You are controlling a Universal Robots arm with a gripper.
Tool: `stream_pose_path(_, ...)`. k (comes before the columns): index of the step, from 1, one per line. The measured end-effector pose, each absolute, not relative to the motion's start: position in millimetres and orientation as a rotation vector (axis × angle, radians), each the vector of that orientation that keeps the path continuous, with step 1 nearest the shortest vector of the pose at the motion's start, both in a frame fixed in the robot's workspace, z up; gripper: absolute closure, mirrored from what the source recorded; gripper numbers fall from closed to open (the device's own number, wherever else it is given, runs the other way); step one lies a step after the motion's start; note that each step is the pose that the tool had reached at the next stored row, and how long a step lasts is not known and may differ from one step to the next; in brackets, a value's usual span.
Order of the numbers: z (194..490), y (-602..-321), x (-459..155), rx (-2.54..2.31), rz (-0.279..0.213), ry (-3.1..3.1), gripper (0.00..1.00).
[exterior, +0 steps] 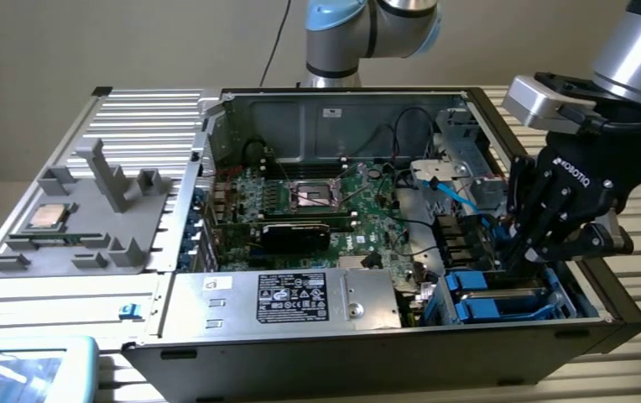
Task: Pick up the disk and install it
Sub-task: 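Insert the first disk wire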
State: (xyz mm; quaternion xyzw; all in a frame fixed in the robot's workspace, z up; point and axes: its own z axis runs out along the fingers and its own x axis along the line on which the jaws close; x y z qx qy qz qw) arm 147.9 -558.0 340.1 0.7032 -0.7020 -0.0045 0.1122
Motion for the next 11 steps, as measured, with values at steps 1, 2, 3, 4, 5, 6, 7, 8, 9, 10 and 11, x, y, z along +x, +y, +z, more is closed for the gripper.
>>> stream_pose_path(1, 339.5, -558.0, 147.9, 2.063, -0.013, -2.062, 0.84)
stream_pose_path(2, 339.3, -558.0, 147.9, 2.059, -0.013, -2.065, 0.84)
stream_pose_path(3, 339.0, -558.0, 147.9, 2.054, -0.014, -2.070, 0.84)
stream_pose_path(4, 338.6, -558.0, 147.9, 2.048, -0.014, -2.076, 0.84)
stream_pose_path(5, 338.3, -558.0, 147.9, 2.041, -0.015, -2.082, 0.84)
stream_pose_path(6, 338.2, -558.0, 147.8, 2.037, -0.016, -2.086, 0.84)
stream_pose_path(7, 338.2, -558.0, 147.8, 2.037, -0.016, -2.087, 0.84)
stream_pose_path(8, 338.2, -557.9, 147.8, 2.037, -0.016, -2.087, 0.84)
stream_pose_path(9, 338.2, -558.0, 147.8, 2.037, -0.016, -2.087, 0.84)
stream_pose_path(10, 338.1, -557.8, 147.8, 2.037, -0.016, -2.087, 0.84)
stream_pose_path(11, 338.0, -556.9, 147.7, 2.037, -0.016, -2.087, 0.84)
